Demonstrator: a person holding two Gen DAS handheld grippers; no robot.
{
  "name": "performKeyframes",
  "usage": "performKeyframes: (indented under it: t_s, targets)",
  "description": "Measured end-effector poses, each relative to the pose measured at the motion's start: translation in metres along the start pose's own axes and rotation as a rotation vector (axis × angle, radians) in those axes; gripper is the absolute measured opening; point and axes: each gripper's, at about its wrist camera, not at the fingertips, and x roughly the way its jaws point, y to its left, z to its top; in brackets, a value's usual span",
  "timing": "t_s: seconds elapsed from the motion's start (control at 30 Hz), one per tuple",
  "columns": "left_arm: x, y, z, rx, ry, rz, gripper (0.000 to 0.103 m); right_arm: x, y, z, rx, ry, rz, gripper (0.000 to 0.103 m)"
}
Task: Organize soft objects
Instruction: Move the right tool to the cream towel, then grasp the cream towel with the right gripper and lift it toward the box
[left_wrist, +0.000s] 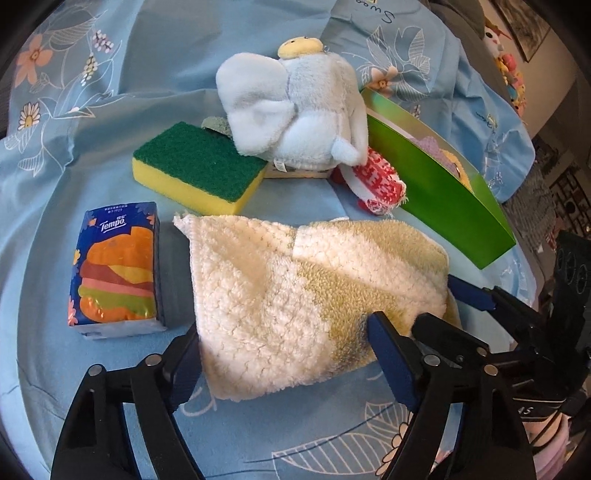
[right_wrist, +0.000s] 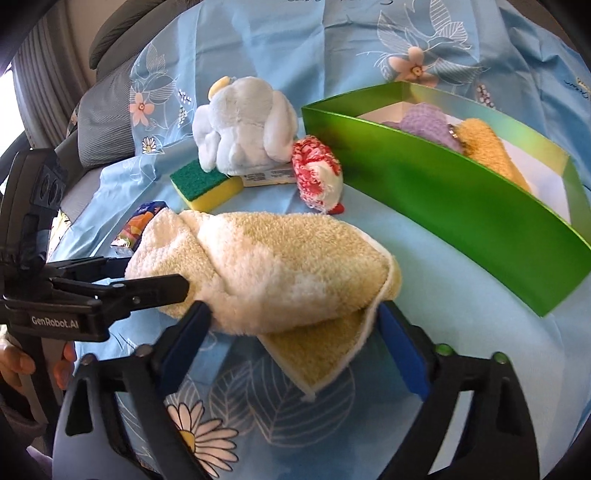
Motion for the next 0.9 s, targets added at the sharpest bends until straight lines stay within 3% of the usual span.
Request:
performKeyframes:
  t_s: [0.1,0.17,0.23,0.33,0.9]
  targets:
    - [0.000,0.000,0.000,-0.002,0.005,-0.018,0.059,0.003,0.002,0.001,-0.005,0.000,0.006,0.067]
    - [0.001,-0.002,-0.001,0.002,0.010,-0.034,0.053,0.004,0.005,0.001,-0.019,-0.004,0.004,0.058]
    - [0.000,-0.004,-0.002,-0.005,0.011,-0.056,0.043,0.003,0.009,0.002,-0.033,-0.008,0.015,0.037]
    - [0.000,-0.004,-0.003,-0.016,0.017,-0.078,0.037,0.000,0.017,0.002,-0.067,-0.018,0.011,0.024]
    - [-0.064,-0.040,0.014,0.060,-0.114,-0.109,0.037,-0.067,0.036,0.021,-0.126,-0.200,0.005,0.021]
